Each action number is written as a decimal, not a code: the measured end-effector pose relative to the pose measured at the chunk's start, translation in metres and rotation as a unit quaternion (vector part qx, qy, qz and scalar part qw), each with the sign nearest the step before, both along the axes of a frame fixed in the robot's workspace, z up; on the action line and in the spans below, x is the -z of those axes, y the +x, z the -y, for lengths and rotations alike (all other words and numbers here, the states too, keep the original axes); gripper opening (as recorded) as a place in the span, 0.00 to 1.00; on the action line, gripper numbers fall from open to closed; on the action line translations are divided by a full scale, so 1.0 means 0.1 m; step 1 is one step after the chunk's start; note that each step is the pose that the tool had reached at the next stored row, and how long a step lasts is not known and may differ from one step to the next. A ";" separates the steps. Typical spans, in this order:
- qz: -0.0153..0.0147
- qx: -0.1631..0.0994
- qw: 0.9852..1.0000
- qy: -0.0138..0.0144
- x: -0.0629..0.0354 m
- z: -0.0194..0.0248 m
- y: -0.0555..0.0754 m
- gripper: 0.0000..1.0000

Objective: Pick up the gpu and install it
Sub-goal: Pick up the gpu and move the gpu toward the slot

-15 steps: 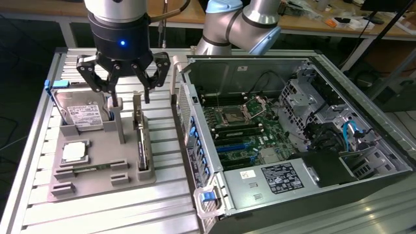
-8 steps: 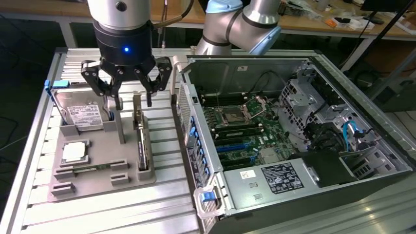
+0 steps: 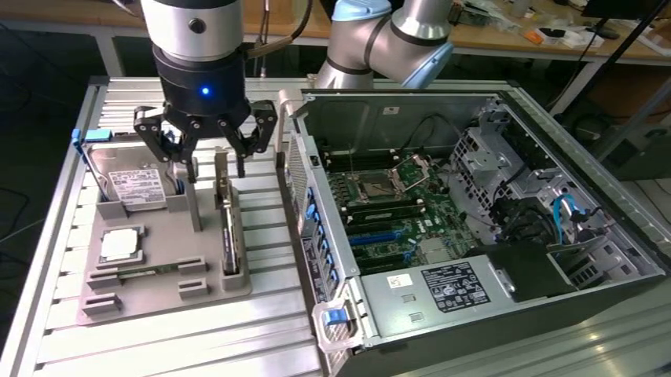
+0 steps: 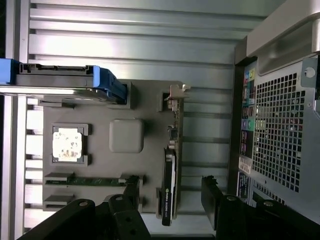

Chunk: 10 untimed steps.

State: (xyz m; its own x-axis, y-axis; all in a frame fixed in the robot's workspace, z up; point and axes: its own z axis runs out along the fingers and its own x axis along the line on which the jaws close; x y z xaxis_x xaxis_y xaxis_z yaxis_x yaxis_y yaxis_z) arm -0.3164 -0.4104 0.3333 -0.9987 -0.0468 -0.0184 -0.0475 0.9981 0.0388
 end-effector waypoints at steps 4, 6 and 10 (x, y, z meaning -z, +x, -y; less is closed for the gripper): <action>0.000 0.000 1.000 0.000 0.072 0.004 0.00 0.62; 0.000 0.000 1.000 0.000 0.116 0.006 0.00 0.62; 0.000 0.000 1.000 0.000 0.189 0.010 0.00 0.62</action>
